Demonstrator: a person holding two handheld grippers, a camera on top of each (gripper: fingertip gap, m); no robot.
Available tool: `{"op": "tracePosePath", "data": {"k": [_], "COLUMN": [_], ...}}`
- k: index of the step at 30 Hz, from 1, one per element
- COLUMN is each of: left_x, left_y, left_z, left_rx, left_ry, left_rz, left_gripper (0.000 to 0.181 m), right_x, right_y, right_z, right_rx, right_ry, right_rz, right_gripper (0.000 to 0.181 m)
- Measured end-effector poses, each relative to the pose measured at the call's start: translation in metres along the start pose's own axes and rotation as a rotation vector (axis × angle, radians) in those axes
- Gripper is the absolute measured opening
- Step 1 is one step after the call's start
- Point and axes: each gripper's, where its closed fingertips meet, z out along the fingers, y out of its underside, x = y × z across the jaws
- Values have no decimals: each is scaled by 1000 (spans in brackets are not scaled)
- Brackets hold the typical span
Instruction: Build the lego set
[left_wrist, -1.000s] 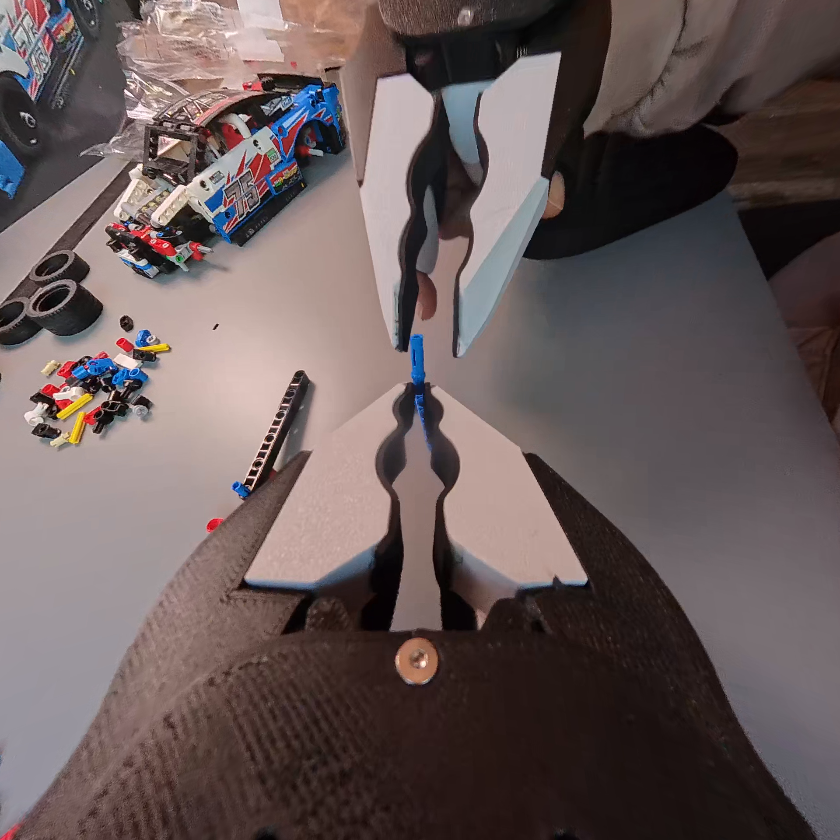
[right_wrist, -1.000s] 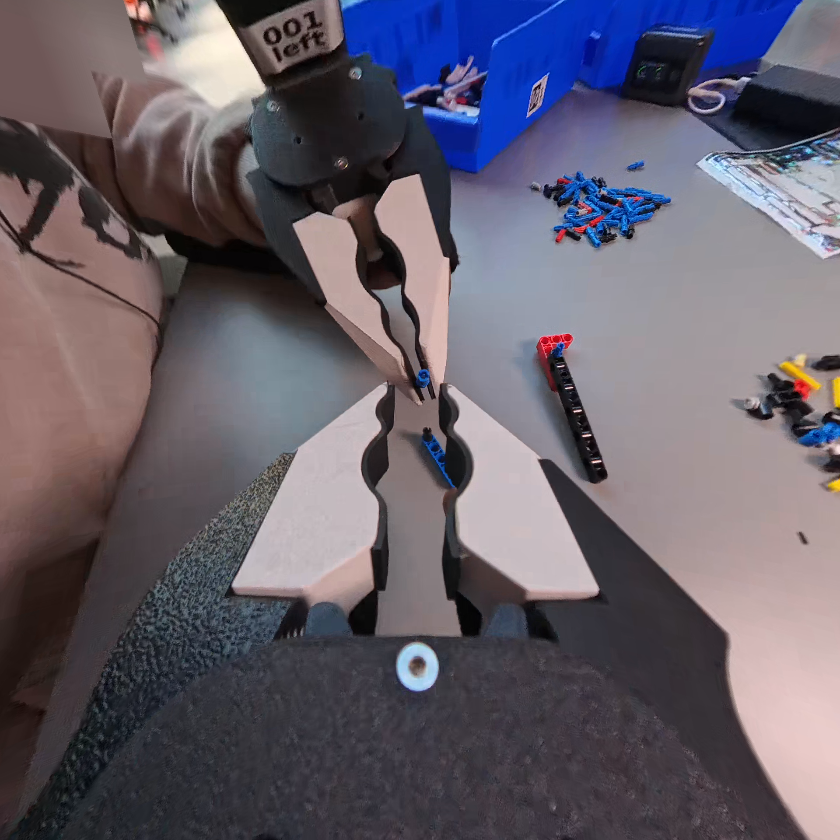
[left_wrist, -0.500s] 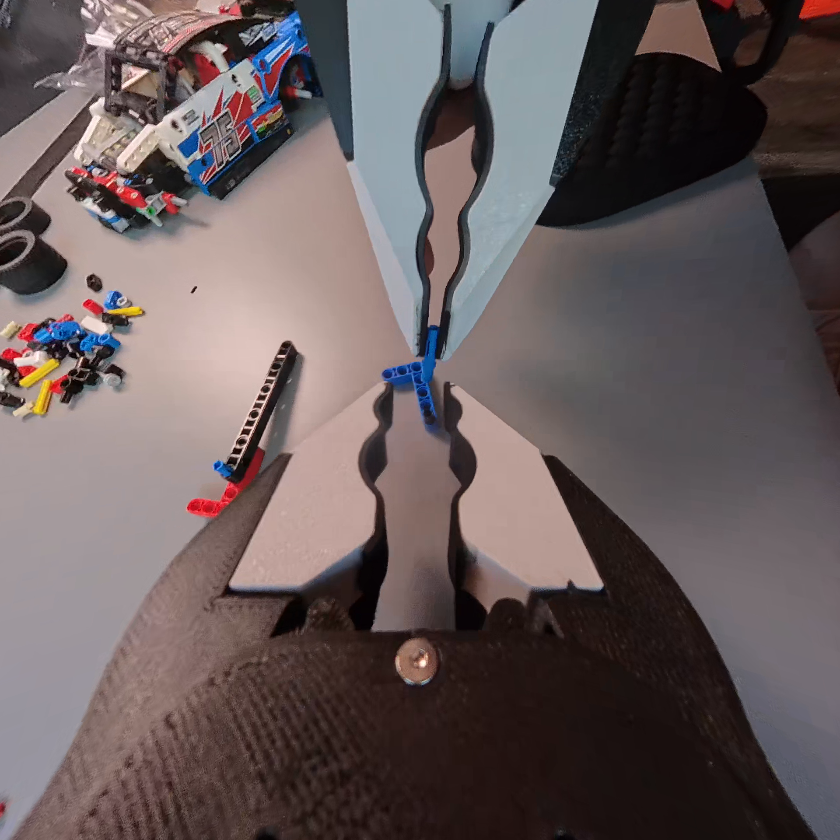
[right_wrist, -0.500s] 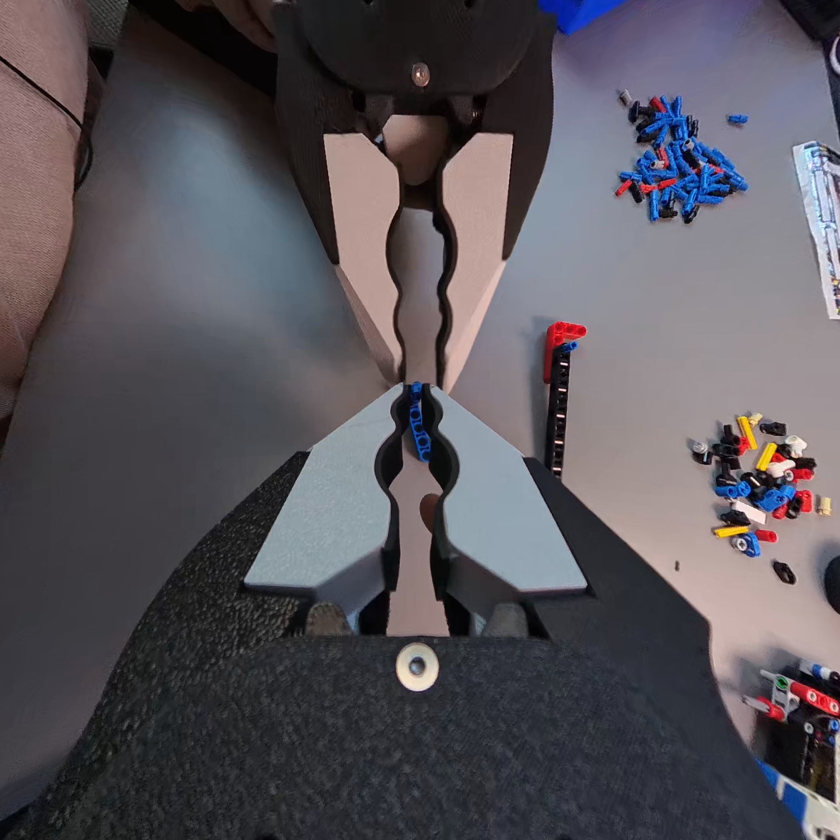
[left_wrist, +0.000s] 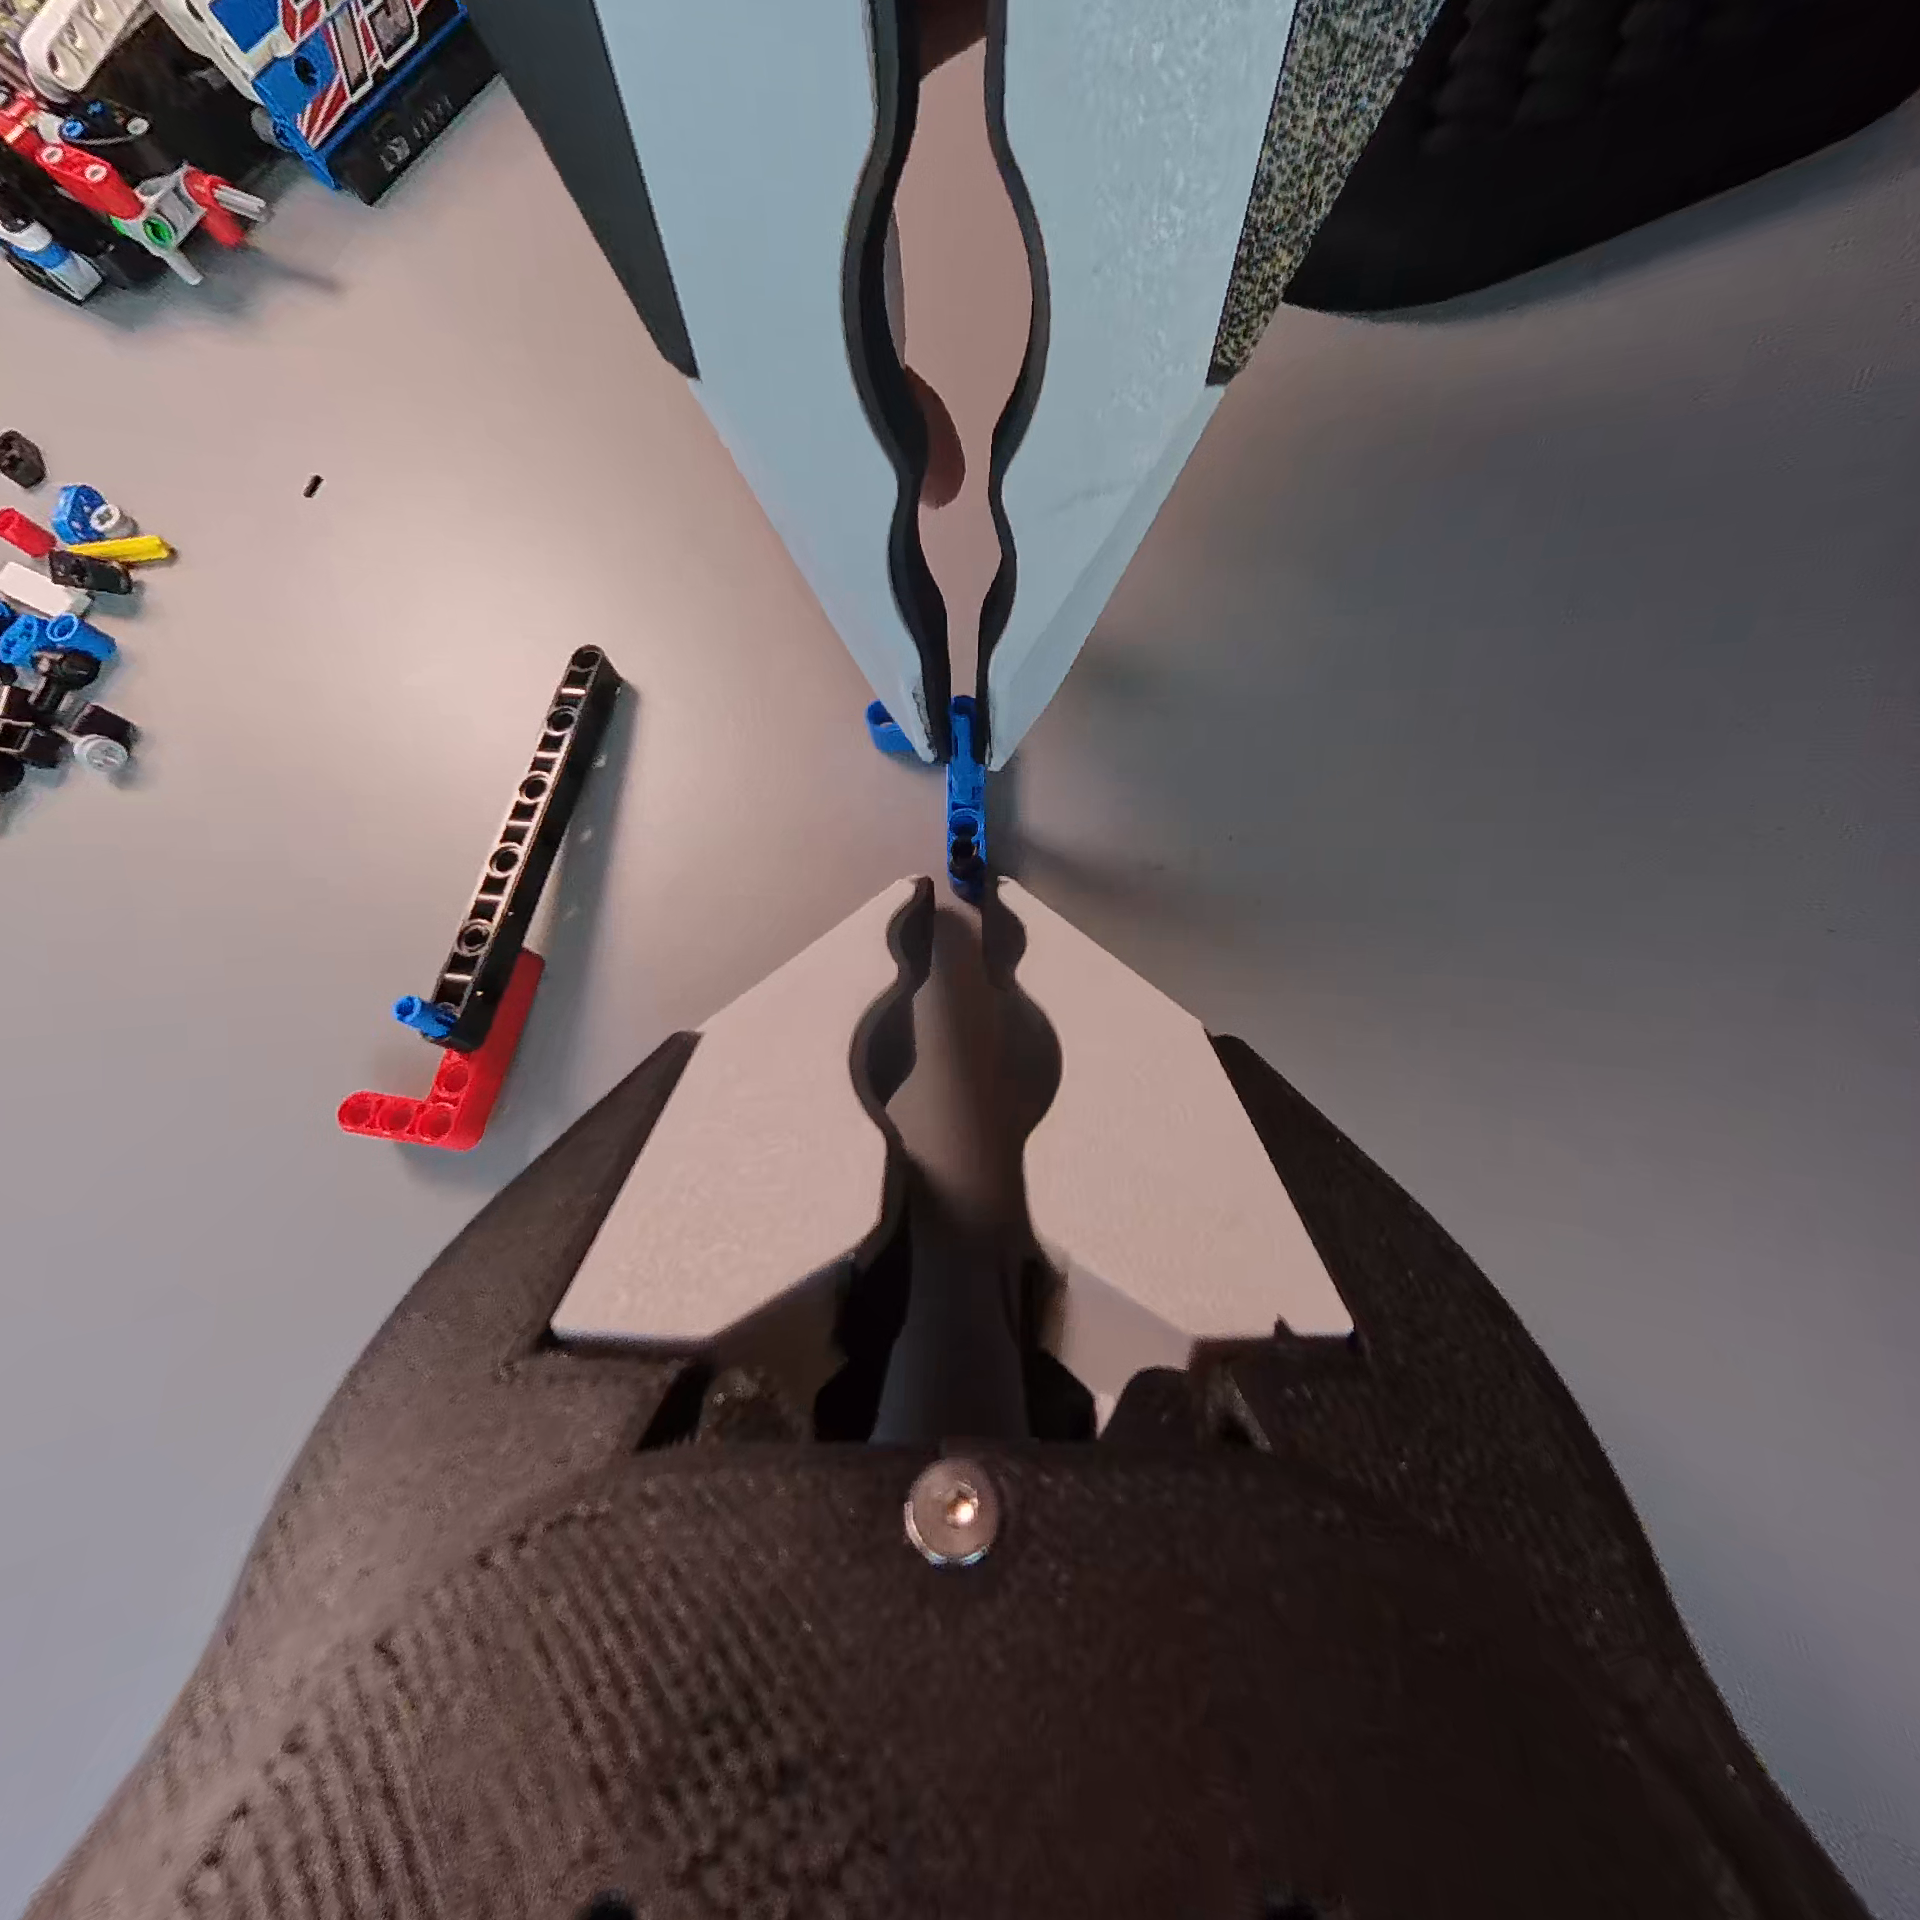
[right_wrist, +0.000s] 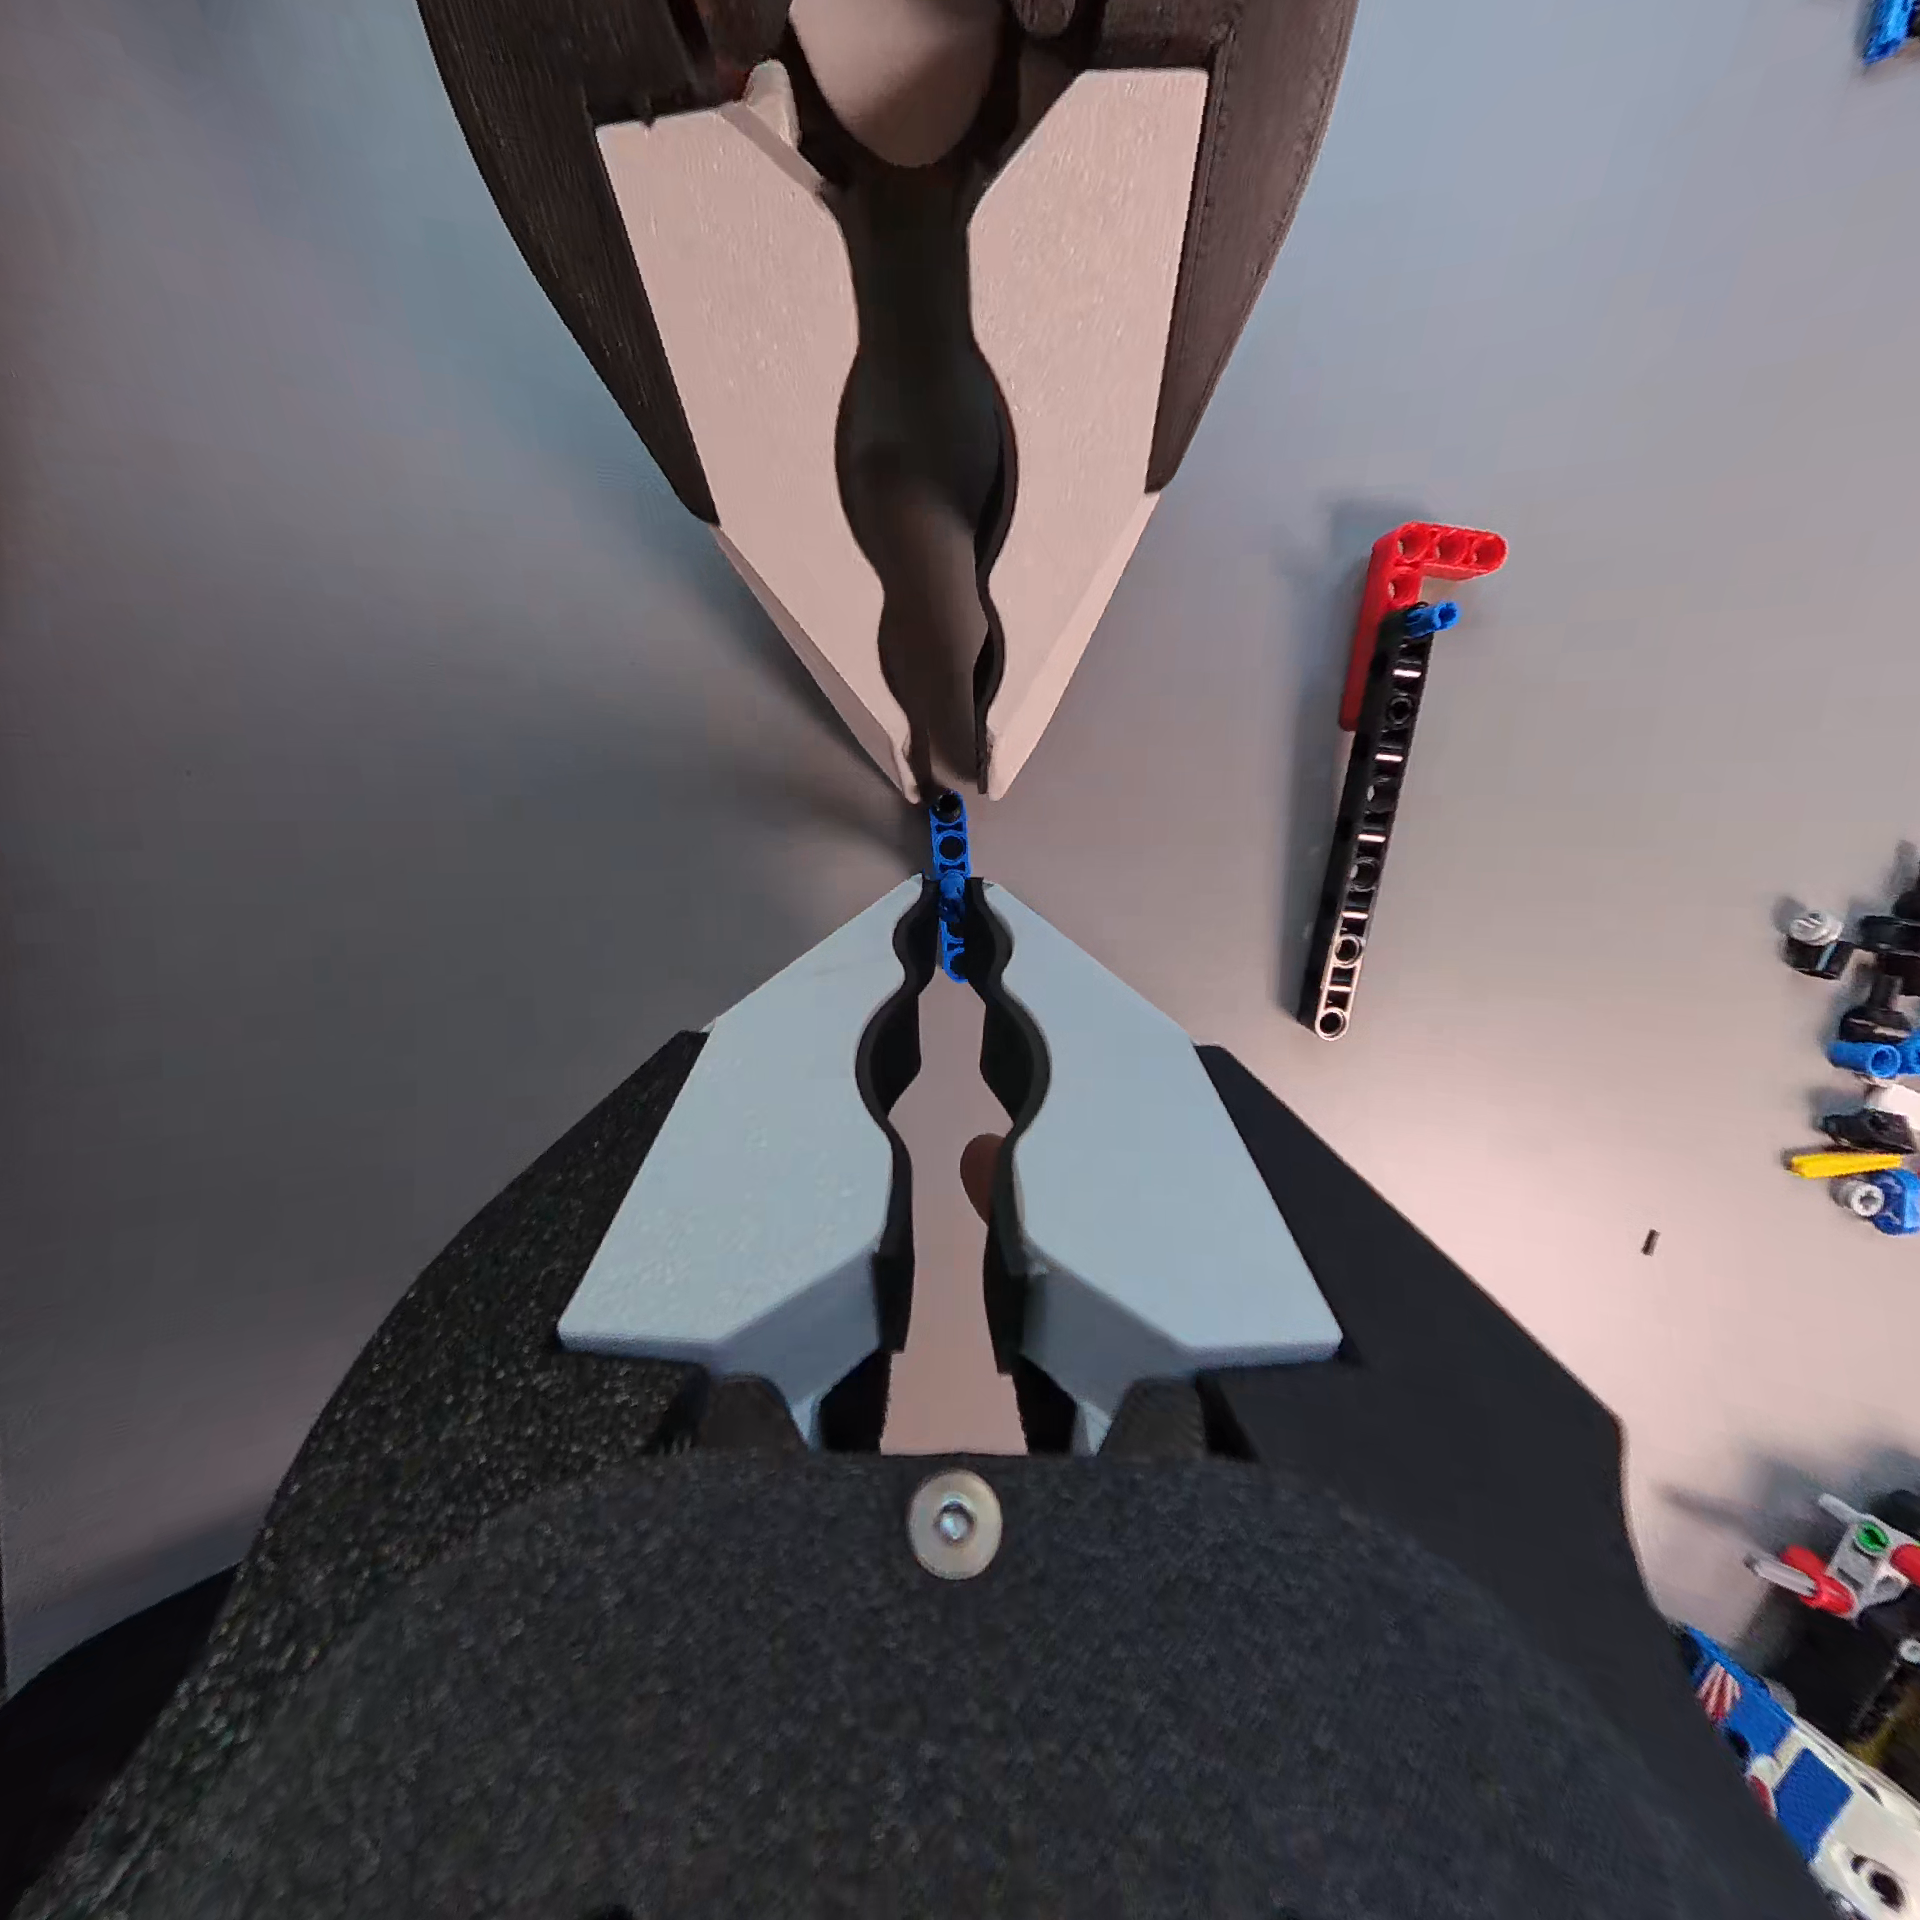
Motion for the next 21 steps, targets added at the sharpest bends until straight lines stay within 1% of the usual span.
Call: {"op": "tracePosePath", "data": {"k": [1,6,8,10,13,21], "left_x": [0,0,0,1,1,0], "left_y": [0,-2,-3,-5,-7,-7], "left_z": [0,2,3,5,7,8], "left_rx": [0,6,16,22,24,24], "left_ry": [1,2,5,10,16,23], "left_rz": [3,17,22,32,45,68], "left_gripper": [6,5,11,13,7,6], "right_x": [0,1,1,0,1,2], "right_y": [1,3,3,4,4,5], "right_z": [0,0,0,0,0,1], "right_rx": [-8,-52,-60,-73,-89,-134], "right_ry": [-3,-20,-29,-37,-43,-22], "right_rz": [0,16,26,31,35,-4], "right_gripper": [3,3,3,3,3,3]}}
